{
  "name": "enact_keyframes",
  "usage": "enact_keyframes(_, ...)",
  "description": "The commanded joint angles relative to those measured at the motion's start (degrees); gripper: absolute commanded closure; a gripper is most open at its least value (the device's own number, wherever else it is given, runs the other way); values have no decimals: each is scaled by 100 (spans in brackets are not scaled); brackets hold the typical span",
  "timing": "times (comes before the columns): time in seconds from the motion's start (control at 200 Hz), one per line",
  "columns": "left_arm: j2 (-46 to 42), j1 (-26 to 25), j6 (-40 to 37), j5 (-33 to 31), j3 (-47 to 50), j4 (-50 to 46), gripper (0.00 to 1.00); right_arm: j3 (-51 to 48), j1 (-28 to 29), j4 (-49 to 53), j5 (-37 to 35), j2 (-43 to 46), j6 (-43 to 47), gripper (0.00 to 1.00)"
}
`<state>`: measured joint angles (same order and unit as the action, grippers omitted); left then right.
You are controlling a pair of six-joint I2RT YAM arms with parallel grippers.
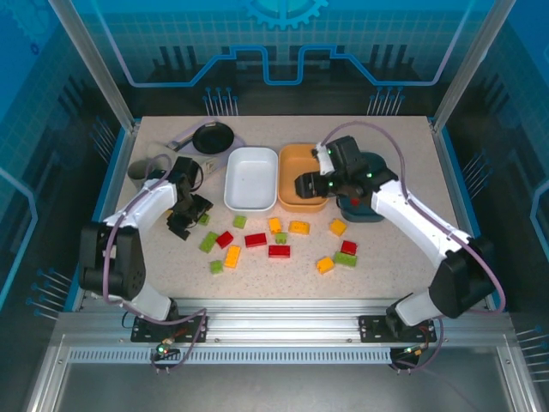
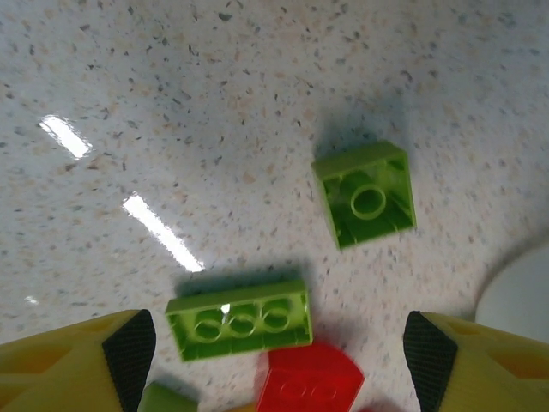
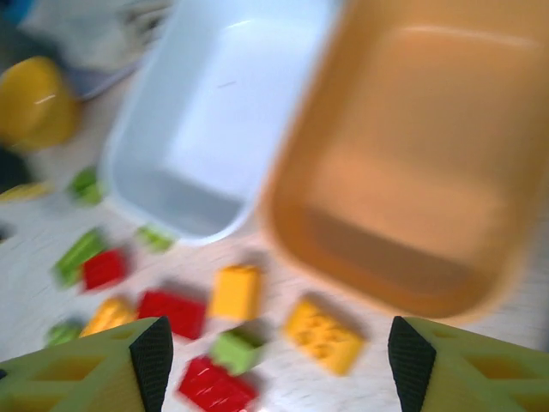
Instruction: Sort the legos into containers by color
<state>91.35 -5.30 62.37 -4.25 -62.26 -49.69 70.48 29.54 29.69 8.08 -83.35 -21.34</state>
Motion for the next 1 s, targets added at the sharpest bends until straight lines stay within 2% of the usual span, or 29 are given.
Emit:
enact_keyframes(0.0, 373, 29, 591, -178, -302, 270, 20, -522, 261, -708, 1166, 54, 139, 30)
enact_keyframes(0.175, 793, 20, 632, -469, -454, 536, 21, -795, 647, -744, 1096, 269, -76, 30)
enact_keyframes(0.39, 1224, 2, 732, -397, -605, 635, 26, -856, 685, -635, 1048, 289, -116, 30)
enact_keyframes(0.515, 1350, -6, 786, -367, -539, 776, 32, -812, 685, -537, 995, 293, -81, 30)
enact_keyframes(0.69, 1491, -28, 751, -364, -521, 883, 51, -829, 686, -517, 946, 266, -158, 31)
enact_keyframes(0.825, 1146, -165, 810, -614, -437, 807, 63, -866, 685, -467, 747, 358, -207, 32)
enact_keyframes(0.995, 269, -664, 687, -1168, -745, 197, 65, -1109, 468, -456, 231, 779, -499, 33)
